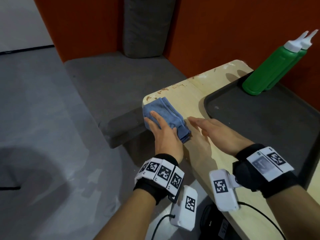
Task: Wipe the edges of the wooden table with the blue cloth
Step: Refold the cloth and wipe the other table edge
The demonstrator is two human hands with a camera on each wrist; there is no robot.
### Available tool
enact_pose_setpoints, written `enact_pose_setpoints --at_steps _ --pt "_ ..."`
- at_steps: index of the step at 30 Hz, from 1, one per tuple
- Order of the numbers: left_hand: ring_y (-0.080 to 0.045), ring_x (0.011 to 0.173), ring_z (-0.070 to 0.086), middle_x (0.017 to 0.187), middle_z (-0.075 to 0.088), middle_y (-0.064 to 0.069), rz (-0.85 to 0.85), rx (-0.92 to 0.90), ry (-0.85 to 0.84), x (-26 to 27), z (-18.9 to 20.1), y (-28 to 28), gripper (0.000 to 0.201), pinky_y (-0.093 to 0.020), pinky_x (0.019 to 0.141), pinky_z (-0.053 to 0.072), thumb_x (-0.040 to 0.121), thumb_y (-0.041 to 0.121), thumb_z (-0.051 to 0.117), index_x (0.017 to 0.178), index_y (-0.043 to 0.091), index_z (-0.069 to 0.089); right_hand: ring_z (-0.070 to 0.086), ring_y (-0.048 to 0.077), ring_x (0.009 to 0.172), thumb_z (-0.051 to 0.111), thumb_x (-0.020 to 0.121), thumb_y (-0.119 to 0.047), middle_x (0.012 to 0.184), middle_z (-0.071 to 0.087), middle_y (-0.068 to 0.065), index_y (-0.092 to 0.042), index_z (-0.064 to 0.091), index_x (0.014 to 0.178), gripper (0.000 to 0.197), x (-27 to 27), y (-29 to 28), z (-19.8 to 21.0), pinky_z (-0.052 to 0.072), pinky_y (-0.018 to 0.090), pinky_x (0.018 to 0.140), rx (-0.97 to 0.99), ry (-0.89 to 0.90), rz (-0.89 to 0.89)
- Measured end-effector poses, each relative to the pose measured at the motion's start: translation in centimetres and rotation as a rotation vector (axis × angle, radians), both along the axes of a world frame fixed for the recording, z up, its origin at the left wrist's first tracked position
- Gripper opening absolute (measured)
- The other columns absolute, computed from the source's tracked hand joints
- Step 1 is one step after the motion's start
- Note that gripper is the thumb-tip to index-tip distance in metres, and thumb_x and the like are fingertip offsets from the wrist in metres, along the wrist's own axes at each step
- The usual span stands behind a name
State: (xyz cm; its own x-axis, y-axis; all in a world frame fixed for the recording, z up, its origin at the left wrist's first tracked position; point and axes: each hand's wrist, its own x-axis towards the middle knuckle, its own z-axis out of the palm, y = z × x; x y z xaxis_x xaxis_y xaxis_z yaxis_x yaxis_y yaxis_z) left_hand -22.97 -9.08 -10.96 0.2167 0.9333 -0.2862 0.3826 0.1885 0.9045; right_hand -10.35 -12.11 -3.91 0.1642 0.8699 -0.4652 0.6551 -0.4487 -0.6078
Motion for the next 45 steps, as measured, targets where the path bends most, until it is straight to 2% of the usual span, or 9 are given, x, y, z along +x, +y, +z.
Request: enact_pose_setpoints --at_steps 8,15,19,25,29,34,37,41,45 --pt "-0.027 0.151 0.003 0.155 -0.033 -0.011 0.043 0.051 0.026 0.1 -0.2 1.1 0.071 -0.028 0.117 0.022 0.102 0.019 0.031 0.15 0.012 -0.022 0.033 0.009 0.139 0.023 0.099 -0.054 0.153 0.033 -0.012 -0.03 0.035 0.147 0.055 -0.3 0.4 -1.2 0.023 0.037 0.118 0.039 -0.043 -0.015" --pt "-0.029 0.151 0.002 0.154 -0.034 -0.014 0.041 0.058 0.094 -0.7 0.2 2.9 0.071 -0.032 0.118 0.022 0.102 0.015 0.031 0.149 0.011 -0.022 0.025 0.002 0.143 0.023 0.096 -0.061 0.155 0.027 -0.018 -0.034 0.03 0.148 0.059 -0.2 0.3 -2.3 0.02 0.037 0.12 0.043 0.021 -0.019" --pt "-0.035 0.147 0.019 0.154 -0.035 -0.015 -0.105 0.053 0.202 -1.3 0.1 1.4 0.078 -0.034 0.111 0.034 0.099 0.003 0.036 0.15 0.012 -0.022 0.024 0.003 0.143 0.024 0.094 -0.064 0.156 0.026 -0.017 -0.034 0.03 0.148 0.063 0.1 0.7 -2.3 0.018 0.037 0.12 0.033 0.046 -0.035" --pt "-0.035 0.145 0.023 0.161 -0.012 -0.012 -0.103 0.211 0.296 -3.5 -0.5 5.3 0.06 -0.041 0.111 0.033 0.1 0.012 0.032 0.154 0.007 0.006 0.026 -0.001 0.141 0.026 0.083 -0.077 0.154 0.029 -0.021 -0.037 0.034 0.146 0.075 0.9 0.8 -2.3 0.017 0.036 0.121 -0.005 0.1 -0.062" --pt "-0.031 0.134 0.041 0.162 -0.014 0.0 -0.197 0.277 0.302 -5.3 -0.9 5.2 0.058 -0.037 0.102 0.043 0.103 0.02 0.028 0.155 0.017 0.002 0.028 0.0 0.14 0.029 0.089 -0.071 0.153 0.029 -0.022 -0.036 0.035 0.145 0.067 1.0 0.8 -2.2 0.017 0.034 0.12 -0.017 0.132 -0.084" --pt "-0.018 0.146 0.023 0.161 0.012 0.001 -0.222 0.317 0.275 -5.6 -1.0 9.1 0.052 -0.015 0.109 0.018 0.103 0.021 0.03 0.153 0.017 0.017 0.035 0.001 0.136 0.022 0.085 -0.074 0.145 0.037 -0.026 -0.038 0.042 0.141 0.069 1.5 1.8 -1.2 0.019 0.035 0.119 -0.037 0.122 -0.034" --pt "-0.022 0.14 0.034 0.155 0.028 -0.004 -0.257 0.303 0.283 -5.2 -0.7 11.6 0.051 -0.023 0.109 0.026 0.103 0.019 0.031 0.153 0.016 0.023 0.032 0.002 0.139 0.021 0.09 -0.068 0.151 0.032 -0.023 -0.037 0.044 0.14 0.063 1.0 2.8 -0.8 0.018 0.034 0.12 -0.003 0.116 -0.045" --pt "-0.017 0.135 0.039 0.151 0.032 -0.001 -0.239 0.238 0.174 -5.6 -1.3 10.8 0.052 -0.015 0.098 0.025 0.103 0.019 0.034 0.153 0.02 0.022 0.025 0.0 0.141 0.022 0.099 -0.053 0.152 0.026 -0.024 -0.034 0.043 0.142 0.051 0.3 3.7 -1.0 0.014 0.032 0.121 0.029 0.125 -0.084" --pt "-0.024 0.137 0.042 0.149 0.043 -0.007 -0.266 0.189 0.171 -5.7 -1.5 12.9 0.05 -0.028 0.109 0.033 0.101 0.018 0.038 0.15 0.018 0.031 0.025 -0.002 0.141 0.021 0.096 -0.06 0.15 0.025 -0.028 -0.039 0.042 0.141 0.054 0.5 3.7 -1.4 0.013 0.032 0.121 0.022 0.106 -0.064"
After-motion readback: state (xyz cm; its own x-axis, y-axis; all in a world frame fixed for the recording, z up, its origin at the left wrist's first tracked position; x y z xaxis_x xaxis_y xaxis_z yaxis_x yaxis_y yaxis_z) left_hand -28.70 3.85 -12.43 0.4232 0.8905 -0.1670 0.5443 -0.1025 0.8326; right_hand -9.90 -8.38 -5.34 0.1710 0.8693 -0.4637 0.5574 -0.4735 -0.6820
